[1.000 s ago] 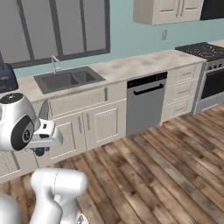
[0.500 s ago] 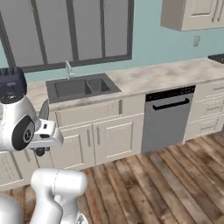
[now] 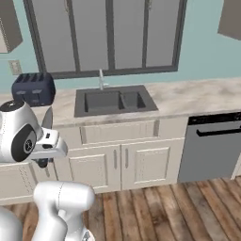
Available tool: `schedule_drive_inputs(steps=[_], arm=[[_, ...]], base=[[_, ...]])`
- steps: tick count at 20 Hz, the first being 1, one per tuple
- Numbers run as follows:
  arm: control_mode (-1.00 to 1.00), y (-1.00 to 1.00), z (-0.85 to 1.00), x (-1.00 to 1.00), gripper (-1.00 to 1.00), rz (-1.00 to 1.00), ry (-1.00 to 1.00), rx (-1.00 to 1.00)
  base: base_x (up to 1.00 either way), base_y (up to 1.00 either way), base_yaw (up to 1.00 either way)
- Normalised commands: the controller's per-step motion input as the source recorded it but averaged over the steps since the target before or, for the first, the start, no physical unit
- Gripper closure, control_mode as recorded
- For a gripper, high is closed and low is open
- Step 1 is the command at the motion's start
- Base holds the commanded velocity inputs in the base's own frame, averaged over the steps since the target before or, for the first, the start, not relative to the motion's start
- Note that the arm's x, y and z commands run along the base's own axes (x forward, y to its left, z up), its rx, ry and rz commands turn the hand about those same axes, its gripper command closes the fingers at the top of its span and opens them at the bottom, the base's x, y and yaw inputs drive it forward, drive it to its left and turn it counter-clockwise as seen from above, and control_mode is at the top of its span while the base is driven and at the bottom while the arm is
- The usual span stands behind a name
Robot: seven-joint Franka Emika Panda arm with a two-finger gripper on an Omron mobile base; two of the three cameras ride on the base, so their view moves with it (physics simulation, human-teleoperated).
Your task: Move the cutting board and knife to the sink. Then move spray from the cabinet to the counter.
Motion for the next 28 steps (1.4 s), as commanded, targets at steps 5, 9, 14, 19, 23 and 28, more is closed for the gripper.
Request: schedule_drive_inputs(steps=[5,9,14,19,23,28], arm=[[1.0,0.0,0.0,0.0,1.0,0.0,0.0,0.0],[1.0,0.0,0.0,0.0,1.0,0.0,0.0,0.0],[1.0,0.0,0.0,0.0,1.0,0.0,0.0,0.0],[1.0,0.0,0.0,0.0,1.0,0.0,0.0,0.0],[1.0,0.0,0.0,0.0,1.0,0.0,0.0,0.0],[1.0,0.0,0.0,0.0,1.0,0.0,0.0,0.0]], base=[[0.53,-0.46,0.33],[0.57,-0.51,0.32],[0.63,-0.51,0.3],[0.62,-0.44,0.24],[0.64,-0.4,0.21],[0.66,-0.22,0.16]])
